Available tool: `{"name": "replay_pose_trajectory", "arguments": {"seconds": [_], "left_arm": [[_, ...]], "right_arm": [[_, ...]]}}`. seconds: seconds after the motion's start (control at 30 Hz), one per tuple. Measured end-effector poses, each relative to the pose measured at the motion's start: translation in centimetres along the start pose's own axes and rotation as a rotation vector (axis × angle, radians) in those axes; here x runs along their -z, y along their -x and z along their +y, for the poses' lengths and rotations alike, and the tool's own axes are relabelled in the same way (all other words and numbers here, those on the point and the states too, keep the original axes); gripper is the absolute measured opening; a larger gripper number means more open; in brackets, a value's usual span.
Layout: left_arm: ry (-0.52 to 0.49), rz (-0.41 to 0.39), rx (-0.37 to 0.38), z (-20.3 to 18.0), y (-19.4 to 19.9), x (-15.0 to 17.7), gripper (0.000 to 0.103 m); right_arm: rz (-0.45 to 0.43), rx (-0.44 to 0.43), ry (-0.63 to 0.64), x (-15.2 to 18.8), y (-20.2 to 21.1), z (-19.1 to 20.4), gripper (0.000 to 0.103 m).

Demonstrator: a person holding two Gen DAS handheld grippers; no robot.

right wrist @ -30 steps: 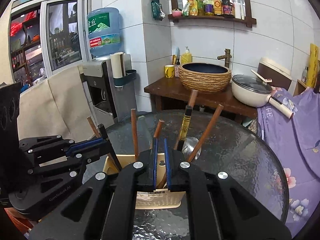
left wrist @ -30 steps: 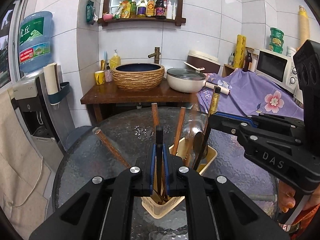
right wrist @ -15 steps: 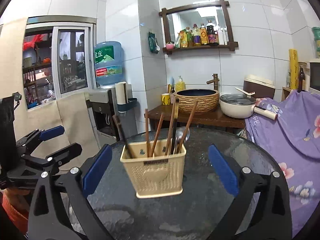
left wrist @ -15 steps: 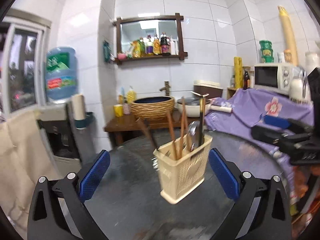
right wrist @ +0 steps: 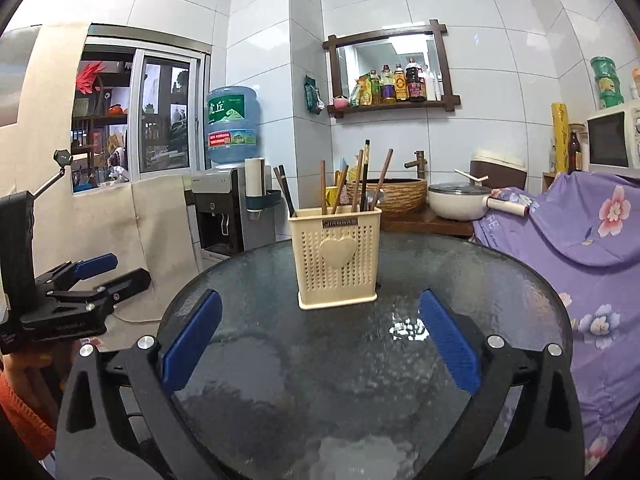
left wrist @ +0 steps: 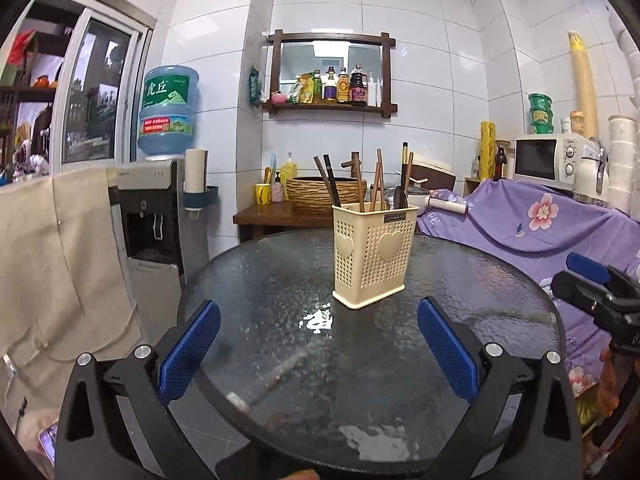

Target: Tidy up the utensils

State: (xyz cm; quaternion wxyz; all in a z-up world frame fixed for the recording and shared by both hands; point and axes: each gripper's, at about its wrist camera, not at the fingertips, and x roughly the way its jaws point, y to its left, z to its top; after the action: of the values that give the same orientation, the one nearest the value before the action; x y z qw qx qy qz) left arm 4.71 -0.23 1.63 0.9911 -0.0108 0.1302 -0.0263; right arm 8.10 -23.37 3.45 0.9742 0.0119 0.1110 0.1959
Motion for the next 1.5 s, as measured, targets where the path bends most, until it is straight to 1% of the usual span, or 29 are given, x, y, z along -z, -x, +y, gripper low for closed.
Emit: {"name": "replay_pose_trajectory", "arguments": {"seconds": [0.1,0.23,0.4,0.77,1.0,1.5], "left_arm": [[0.019,0.013,0.014,-0.1,0.4,0.3,0.097],[0.01,0.026,0.009,-0.9,0.5,1.0,0.097],[0.005,0.035,0.029,-1.6,0.7,1.7,0.097],[-0.017,0.037,0.04,-2.1,0.7,1.9,0.097],[-0.011,0.052,0.044,-2.0,0.4,2.0,0.097],[-0.011,0.055,0.05,-2.1,0.4,2.0,0.097]], "right_arm": [[0.002,0.022,0.002,0.7,0.8,0.1,0.097],[0.008,0.03,-0.001,1.3,1.7,0.0,0.097],[0.007,0.048,0.015,1.7,2.5,0.0,0.097],[0.021,0.045,0.012,2.1,2.5,-0.3,0.097],[0.032,0.042,0.006,1.9,2.1,-0.6,0.097],[0.04,0.042,0.004,1.8,1.8,-0.9,0.097]]}}
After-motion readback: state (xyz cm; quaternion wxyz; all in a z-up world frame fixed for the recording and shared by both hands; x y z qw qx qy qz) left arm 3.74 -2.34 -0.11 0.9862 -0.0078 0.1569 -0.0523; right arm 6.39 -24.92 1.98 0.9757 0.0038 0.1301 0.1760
